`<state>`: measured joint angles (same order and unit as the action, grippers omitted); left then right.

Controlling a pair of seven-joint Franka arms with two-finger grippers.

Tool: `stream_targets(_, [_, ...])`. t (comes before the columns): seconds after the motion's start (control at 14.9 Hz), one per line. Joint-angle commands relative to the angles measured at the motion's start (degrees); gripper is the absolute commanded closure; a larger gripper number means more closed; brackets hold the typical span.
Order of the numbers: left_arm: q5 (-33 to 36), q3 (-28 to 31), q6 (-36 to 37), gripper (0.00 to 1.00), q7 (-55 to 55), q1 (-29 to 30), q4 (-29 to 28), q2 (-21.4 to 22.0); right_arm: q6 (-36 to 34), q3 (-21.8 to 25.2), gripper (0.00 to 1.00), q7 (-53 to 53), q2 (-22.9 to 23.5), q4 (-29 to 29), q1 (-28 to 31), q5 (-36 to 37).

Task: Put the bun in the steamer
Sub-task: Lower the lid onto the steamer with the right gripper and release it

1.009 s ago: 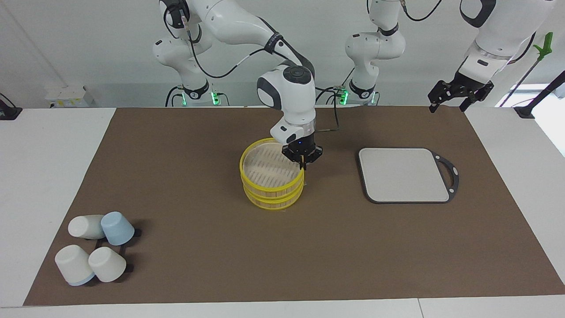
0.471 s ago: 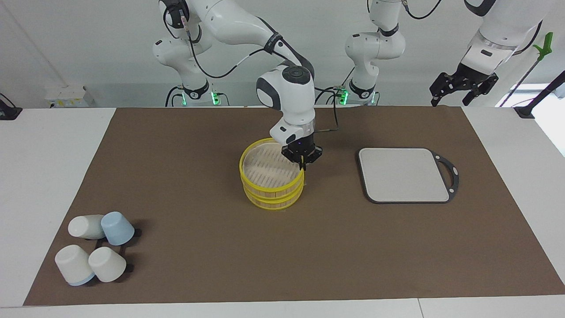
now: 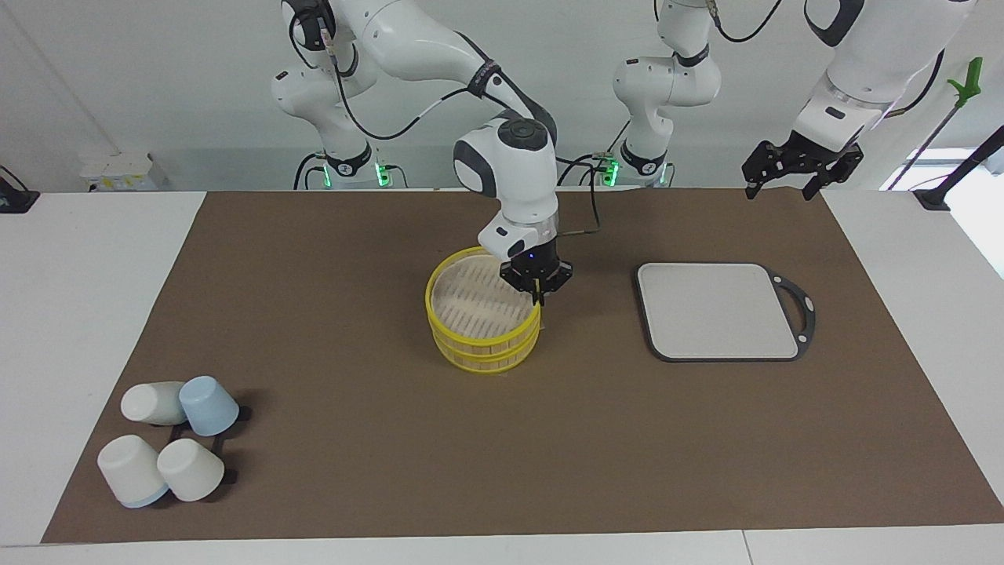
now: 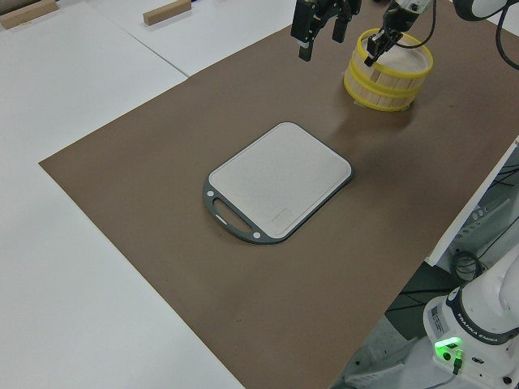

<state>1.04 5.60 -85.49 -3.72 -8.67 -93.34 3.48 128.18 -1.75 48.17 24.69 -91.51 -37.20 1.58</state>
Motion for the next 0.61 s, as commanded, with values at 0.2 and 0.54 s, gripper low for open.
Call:
stream_targets(0.2, [-2.53, 0.91, 0.94, 0.00, -0.68, -0.12, 1.76, -0.31, 2.51, -0.19, 1.00, -2.46, -0.17, -1.83, 0.63, 0.88])
stream_targets(0.54, [-2.80, 0.91, 0.85, 0.00, -0.68, 0.06, 1.67, 0.04, 4.36, -0.19, 0.85, -2.55, -0.79, -4.20, 0.55, 0.88])
